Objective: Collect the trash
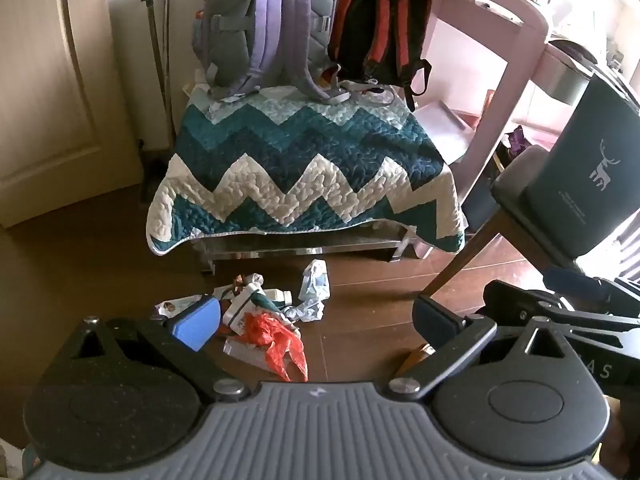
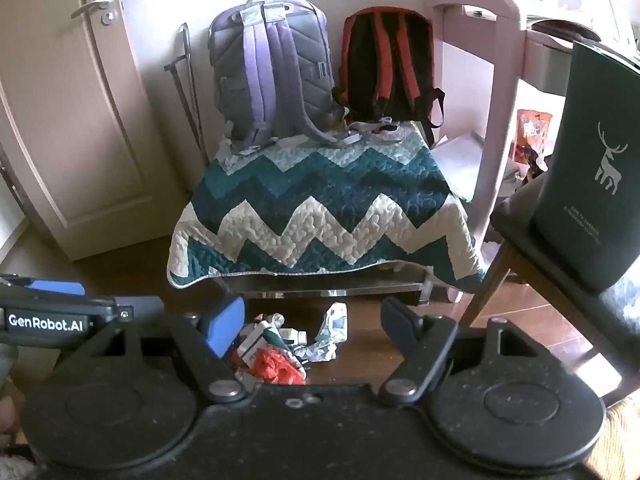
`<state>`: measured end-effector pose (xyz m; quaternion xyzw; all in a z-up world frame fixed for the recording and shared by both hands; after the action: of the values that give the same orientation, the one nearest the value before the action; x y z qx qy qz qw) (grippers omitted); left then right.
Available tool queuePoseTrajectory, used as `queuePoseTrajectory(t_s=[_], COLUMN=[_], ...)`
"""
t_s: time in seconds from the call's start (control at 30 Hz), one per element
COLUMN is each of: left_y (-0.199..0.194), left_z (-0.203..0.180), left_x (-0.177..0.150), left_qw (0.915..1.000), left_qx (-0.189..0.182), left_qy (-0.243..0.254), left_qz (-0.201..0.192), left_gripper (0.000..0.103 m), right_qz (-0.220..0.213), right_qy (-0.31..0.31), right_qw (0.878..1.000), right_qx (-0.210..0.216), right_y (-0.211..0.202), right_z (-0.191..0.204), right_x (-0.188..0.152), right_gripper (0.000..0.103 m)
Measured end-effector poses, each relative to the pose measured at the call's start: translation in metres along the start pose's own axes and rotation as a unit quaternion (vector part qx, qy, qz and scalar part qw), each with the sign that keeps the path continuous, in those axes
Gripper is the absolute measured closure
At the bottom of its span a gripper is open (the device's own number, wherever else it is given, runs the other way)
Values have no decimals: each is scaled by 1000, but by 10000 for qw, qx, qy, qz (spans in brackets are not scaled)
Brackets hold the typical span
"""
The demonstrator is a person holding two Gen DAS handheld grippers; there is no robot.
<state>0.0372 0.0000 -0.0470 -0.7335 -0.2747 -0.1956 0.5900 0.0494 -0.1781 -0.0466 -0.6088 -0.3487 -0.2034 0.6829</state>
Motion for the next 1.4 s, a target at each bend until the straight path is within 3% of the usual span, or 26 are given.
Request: queuePoseTrajectory(t_s=[1.4], left_y=[9], left_z=[-13], left_x=[-1], left_qw=[9996], left_qx=[-257], left_qy=[-51], left_qz=[133], left_gripper=[0], right_qz=[55], right_qy=[61], right_qw=[9993], right_qx=[-374], right_y=[-5], right_z=[-2], right_x=[-4], right_gripper=[28])
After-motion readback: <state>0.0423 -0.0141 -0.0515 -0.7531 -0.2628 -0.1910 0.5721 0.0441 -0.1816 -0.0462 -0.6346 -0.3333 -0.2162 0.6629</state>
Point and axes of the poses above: each gripper's, at about its wrist camera, not at the fingertips, and y roughly the way its jaws point, z to its left, x to its top, the point moved 6 cm from there along y, roughly the way its jaws point, and after that the axes turned 9 degrees about -x, right-handed, at the moved point
